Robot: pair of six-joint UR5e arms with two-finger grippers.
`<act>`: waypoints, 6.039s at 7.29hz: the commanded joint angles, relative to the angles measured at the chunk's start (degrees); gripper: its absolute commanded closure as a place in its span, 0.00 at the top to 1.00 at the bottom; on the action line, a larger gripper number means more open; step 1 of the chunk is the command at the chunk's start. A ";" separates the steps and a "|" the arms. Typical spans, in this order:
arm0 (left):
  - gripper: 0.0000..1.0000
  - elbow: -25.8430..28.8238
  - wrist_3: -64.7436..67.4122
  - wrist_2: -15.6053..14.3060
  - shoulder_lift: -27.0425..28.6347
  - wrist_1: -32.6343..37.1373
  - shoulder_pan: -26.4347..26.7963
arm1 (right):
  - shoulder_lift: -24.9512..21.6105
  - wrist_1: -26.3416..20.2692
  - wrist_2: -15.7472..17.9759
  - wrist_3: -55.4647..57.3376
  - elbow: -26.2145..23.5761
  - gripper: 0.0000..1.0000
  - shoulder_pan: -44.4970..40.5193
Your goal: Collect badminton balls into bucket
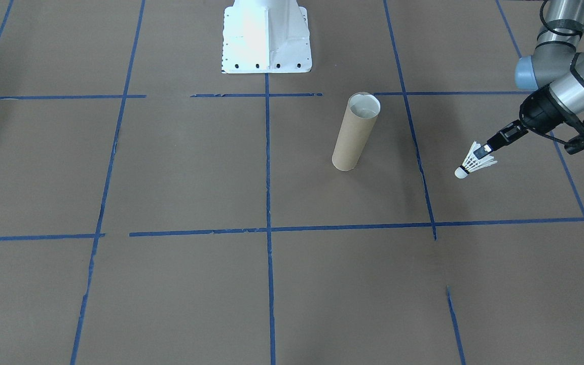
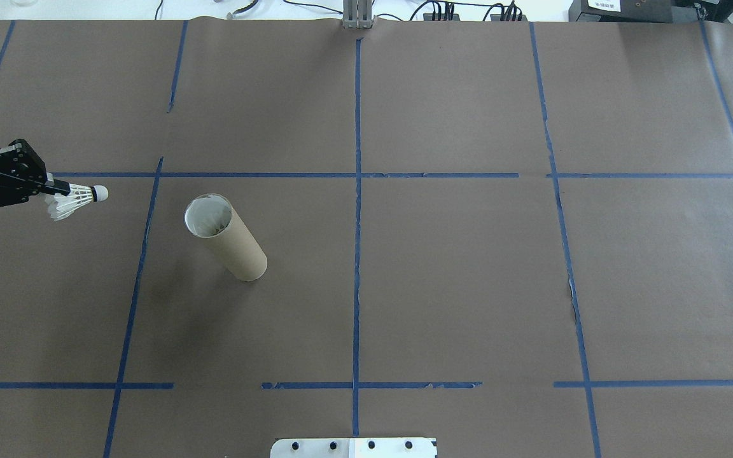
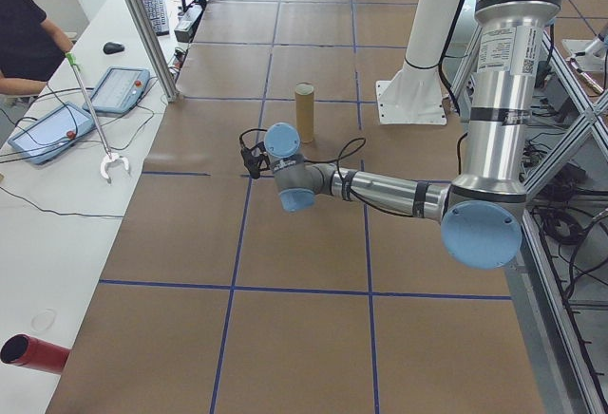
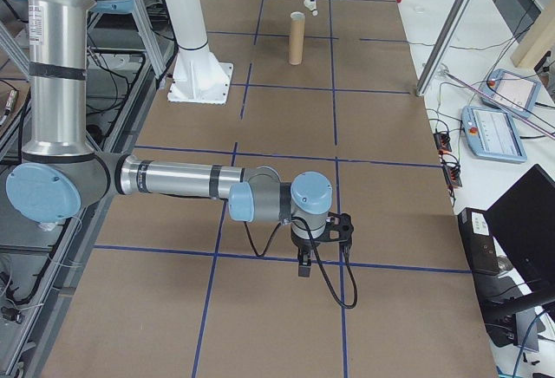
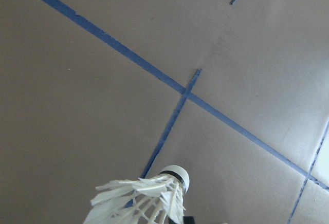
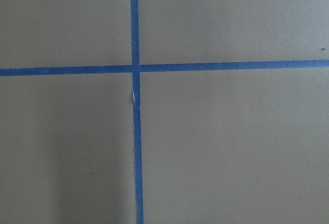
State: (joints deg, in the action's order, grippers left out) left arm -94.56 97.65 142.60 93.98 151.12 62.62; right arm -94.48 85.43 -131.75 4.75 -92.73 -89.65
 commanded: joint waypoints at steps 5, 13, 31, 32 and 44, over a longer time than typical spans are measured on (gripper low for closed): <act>0.00 -9.23 -27.19 2.24 2.17 -11.09 9.09 | 0.00 0.00 0.00 0.00 0.00 1.00 0.00; 0.00 -22.07 -46.94 1.19 4.27 -33.60 11.48 | 0.00 0.00 0.00 0.00 0.00 1.00 0.00; 0.00 -18.57 -61.18 -44.05 56.31 -113.05 -21.37 | 0.00 0.00 0.00 0.00 0.00 1.00 0.00; 0.00 -18.55 -62.22 -46.86 56.31 -114.89 -22.26 | 0.00 0.00 0.00 0.00 0.00 1.00 0.00; 0.00 -18.47 -72.69 -43.20 53.77 -122.21 -27.37 | 0.00 0.00 0.00 0.00 0.00 1.00 0.00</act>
State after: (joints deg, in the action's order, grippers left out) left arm -113.15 24.81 99.08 147.75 28.63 35.39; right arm -94.48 85.43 -131.75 4.75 -92.72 -89.65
